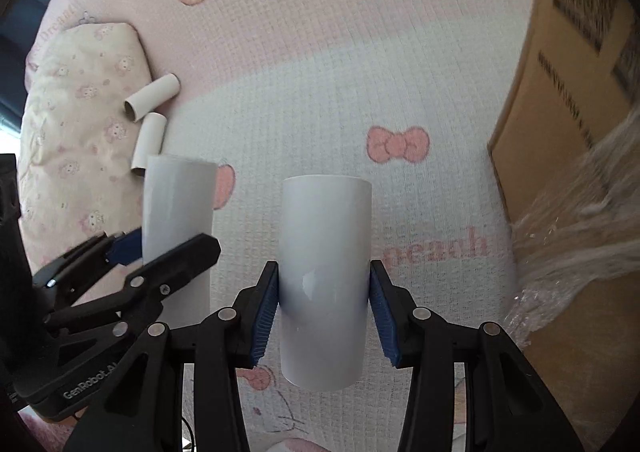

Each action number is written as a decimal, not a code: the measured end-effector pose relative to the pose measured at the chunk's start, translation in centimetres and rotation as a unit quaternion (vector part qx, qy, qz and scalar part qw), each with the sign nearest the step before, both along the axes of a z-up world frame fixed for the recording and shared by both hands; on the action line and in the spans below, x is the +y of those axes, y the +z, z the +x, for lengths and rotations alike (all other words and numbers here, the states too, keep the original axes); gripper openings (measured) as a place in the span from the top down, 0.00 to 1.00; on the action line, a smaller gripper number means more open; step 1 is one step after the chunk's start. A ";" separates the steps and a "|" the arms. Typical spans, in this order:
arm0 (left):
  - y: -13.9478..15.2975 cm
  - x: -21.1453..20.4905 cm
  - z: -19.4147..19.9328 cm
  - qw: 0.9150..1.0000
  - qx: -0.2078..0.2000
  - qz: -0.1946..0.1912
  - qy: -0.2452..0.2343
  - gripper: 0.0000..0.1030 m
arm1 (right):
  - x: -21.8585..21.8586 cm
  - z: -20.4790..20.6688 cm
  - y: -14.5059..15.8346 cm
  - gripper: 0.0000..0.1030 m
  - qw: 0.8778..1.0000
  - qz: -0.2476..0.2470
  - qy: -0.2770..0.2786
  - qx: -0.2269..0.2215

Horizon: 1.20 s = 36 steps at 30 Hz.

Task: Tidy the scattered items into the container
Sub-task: 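Lift the held tubes with both grippers and carry them toward the cardboard box, then lower the right gripper's tube into the box while the left gripper follows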

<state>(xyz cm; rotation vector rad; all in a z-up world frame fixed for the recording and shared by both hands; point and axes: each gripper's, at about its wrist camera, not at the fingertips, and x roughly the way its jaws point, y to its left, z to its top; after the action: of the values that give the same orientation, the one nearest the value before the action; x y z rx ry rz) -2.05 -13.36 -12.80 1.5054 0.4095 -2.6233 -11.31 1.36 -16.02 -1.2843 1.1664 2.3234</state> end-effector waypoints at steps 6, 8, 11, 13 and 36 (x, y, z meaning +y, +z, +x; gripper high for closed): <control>5.5 0.6 0.5 0.997 0.069 -0.025 0.003 0.54 | 0.1 0.8 5.0 0.60 0.998 0.049 0.006 0.037; 7.5 0.6 0.2 0.996 0.089 -0.025 -0.005 0.54 | 0.2 1.1 7.0 0.60 0.996 0.071 0.009 0.047; 10.7 1.3 0.1 0.993 0.113 -0.029 -0.027 0.54 | 0.2 1.5 9.7 0.60 0.993 0.100 0.025 0.065; 12.5 2.1 -0.5 0.990 0.122 -0.043 -0.053 0.54 | 0.1 1.7 11.2 0.60 0.990 0.109 0.041 0.078; 18.2 13.2 -13.2 0.938 0.087 -0.219 -0.256 0.54 | 12.9 8.8 14.6 0.60 0.984 0.167 -0.020 0.059</control>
<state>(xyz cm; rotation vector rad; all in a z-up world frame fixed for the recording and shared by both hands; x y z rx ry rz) -15.26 -0.20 5.42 1.3651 -0.6118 -2.9477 -2.49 14.30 -1.40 -1.0082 0.7781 2.4614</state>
